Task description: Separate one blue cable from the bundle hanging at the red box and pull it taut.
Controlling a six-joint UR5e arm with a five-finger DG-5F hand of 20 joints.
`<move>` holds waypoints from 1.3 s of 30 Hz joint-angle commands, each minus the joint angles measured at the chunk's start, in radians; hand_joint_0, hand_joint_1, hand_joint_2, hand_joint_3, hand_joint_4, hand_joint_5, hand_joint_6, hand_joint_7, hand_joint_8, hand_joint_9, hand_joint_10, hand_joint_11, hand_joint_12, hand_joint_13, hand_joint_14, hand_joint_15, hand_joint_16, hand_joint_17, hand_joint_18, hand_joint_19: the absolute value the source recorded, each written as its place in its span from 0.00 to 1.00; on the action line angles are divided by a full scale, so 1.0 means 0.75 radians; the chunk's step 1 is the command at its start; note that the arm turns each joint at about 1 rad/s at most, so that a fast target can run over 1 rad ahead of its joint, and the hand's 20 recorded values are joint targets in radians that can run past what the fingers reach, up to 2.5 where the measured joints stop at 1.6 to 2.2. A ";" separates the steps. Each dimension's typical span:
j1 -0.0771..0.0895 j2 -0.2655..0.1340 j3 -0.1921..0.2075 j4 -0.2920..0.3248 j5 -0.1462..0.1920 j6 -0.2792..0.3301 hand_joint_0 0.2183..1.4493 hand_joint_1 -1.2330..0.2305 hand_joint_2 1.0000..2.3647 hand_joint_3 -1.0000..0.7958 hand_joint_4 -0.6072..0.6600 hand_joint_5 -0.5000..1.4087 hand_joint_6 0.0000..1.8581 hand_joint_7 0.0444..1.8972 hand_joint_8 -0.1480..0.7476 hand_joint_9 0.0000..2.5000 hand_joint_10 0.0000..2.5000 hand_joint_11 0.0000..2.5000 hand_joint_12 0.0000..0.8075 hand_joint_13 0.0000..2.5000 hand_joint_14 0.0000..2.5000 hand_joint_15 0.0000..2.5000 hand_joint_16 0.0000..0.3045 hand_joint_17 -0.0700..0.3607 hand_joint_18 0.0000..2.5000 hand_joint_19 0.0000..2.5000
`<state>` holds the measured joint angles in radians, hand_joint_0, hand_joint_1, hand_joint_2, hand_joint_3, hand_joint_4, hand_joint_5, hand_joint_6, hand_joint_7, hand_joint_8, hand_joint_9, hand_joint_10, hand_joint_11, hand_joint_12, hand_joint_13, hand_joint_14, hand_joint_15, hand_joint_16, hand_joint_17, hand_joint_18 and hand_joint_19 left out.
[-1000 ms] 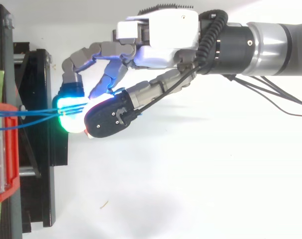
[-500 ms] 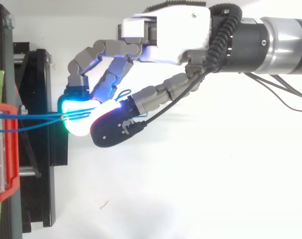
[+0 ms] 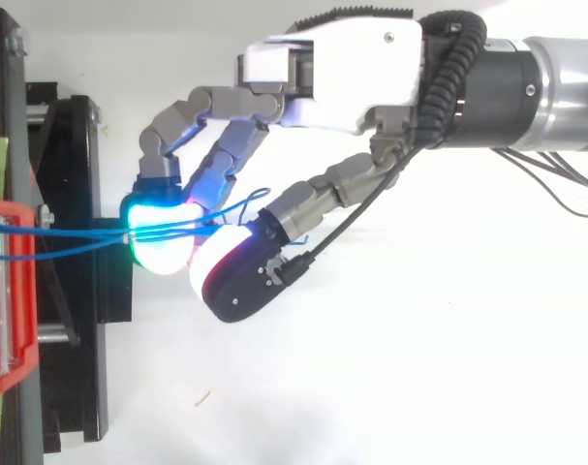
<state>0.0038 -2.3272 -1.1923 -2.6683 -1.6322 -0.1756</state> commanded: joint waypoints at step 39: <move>0.019 0.000 -0.001 -0.015 0.043 -0.003 0.34 0.46 0.01 0.36 0.65 0.17 0.46 0.54 0.63 0.40 0.01 0.28 0.54 0.40 0.01 0.17 0.16 0.41 0.35 0.14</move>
<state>0.0181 -2.3271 -1.1930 -2.6810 -1.6014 -0.1779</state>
